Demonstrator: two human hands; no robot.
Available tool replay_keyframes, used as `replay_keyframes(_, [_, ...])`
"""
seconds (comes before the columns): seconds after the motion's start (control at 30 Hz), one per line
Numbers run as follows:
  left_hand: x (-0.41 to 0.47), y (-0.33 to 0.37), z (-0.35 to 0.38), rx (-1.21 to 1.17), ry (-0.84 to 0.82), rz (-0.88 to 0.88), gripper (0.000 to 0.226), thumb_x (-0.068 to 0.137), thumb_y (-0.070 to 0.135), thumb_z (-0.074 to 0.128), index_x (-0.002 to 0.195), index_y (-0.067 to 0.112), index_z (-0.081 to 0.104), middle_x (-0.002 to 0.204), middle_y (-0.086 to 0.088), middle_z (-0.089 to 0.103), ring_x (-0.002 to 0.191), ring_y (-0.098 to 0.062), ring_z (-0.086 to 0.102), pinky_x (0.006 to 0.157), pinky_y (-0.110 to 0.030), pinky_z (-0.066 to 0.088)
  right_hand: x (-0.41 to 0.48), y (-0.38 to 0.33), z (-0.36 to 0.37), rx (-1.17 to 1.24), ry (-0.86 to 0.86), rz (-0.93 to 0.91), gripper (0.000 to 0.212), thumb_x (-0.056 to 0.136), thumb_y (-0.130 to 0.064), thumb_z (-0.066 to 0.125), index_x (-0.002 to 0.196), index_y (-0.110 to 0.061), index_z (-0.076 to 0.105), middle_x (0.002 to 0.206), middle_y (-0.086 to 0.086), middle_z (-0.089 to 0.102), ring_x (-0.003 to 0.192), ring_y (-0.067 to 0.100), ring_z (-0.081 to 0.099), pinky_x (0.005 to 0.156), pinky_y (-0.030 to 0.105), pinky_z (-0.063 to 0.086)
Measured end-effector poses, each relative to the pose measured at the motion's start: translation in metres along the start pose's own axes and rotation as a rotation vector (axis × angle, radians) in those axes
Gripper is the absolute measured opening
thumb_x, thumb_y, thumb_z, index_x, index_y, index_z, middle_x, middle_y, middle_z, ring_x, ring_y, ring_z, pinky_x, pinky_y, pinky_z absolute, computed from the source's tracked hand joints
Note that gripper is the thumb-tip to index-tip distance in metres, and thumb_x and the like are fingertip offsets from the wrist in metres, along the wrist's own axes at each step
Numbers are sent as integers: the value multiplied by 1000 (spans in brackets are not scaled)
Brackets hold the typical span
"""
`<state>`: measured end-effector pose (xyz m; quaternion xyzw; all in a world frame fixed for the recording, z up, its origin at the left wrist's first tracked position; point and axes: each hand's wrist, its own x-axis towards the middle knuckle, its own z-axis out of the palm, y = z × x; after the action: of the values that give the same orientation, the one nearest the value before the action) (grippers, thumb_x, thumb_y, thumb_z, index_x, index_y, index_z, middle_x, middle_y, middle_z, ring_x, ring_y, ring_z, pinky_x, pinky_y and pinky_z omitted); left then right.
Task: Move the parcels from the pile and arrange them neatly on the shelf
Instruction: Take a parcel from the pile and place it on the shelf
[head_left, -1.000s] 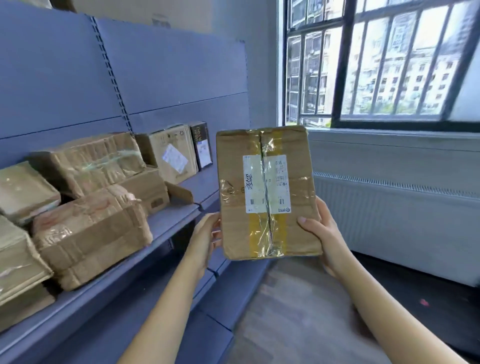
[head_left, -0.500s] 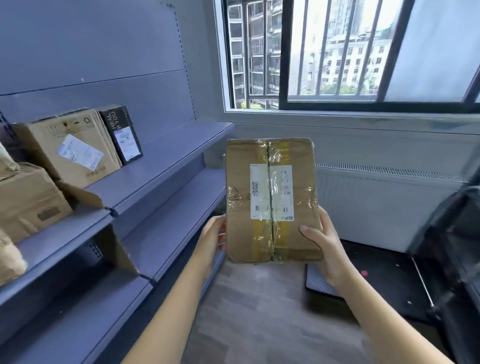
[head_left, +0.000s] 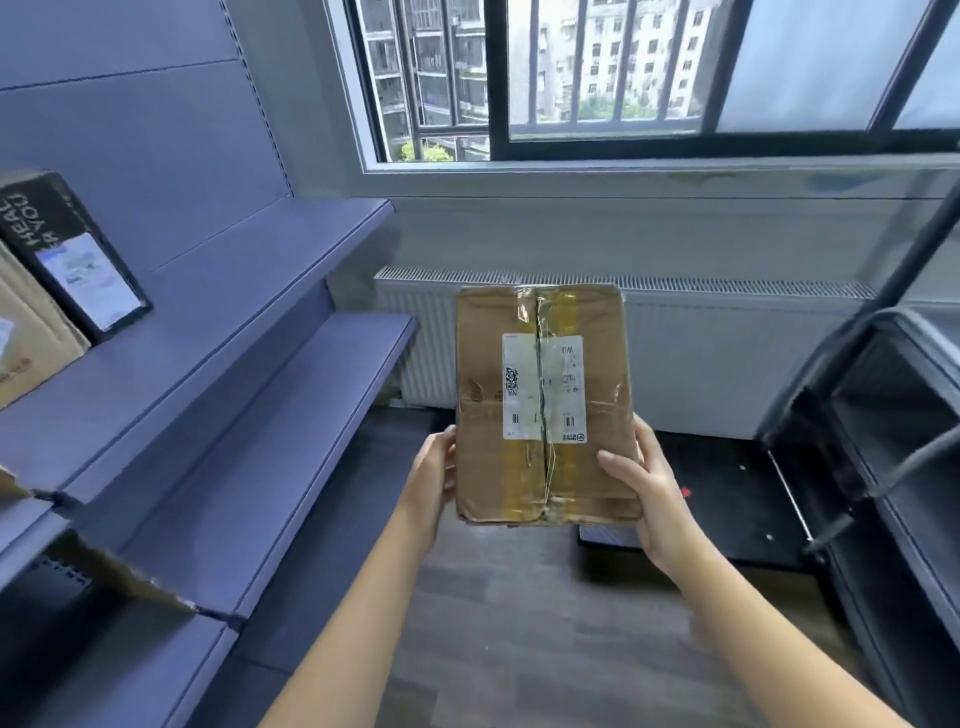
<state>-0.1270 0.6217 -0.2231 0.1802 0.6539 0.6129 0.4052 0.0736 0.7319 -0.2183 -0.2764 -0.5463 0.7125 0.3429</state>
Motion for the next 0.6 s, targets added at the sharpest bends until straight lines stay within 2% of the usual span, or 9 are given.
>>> replay_keyframes(0.07, [23,4,-8,13,-55,-25,37,98,44,40,88,16,62,70,8,66,69,-11,64,67,-29,51,18,4,7,-17,29,-5,82,64,-36,74,139,-30,44,124,-3,66,114,19,63,90,35,50])
replay_keyframes(0.13, [51,10,-17,22,-83,-35,43,97,48,40,104,13,64,88,-1,70,84,-19,66,81,-39,53,36,6,17,-21,55,0,85,60,-40,75,139,-31,44,124,-2,66,113,18,64,85,30,53])
replay_keyframes(0.23, [81,22,-24,42,-124,-35,43,98,47,39,102,11,62,76,3,66,70,-13,63,68,-29,50,57,7,30,-6,90,5,87,57,-40,76,138,-30,45,121,-2,67,107,17,66,74,24,56])
replay_keyframes(0.3, [99,26,-26,49,-149,-39,42,99,46,39,106,10,60,72,6,65,67,-12,62,64,-26,48,68,10,35,-3,120,10,87,57,-41,76,138,-30,45,120,-3,67,107,18,66,74,24,56])
replay_keyframes(0.5, [138,32,-35,38,-193,-35,49,98,49,38,113,8,61,80,3,66,74,-13,64,62,-26,48,110,12,43,-33,137,15,84,58,-41,76,136,-33,46,121,-2,67,110,23,64,87,36,51])
replay_keyframes(0.6, [153,35,-41,0,-161,-60,53,97,51,40,118,6,61,83,2,67,77,-13,64,65,-26,49,133,16,48,-34,112,28,86,57,-40,76,137,-32,46,120,-1,68,108,22,66,82,33,53])
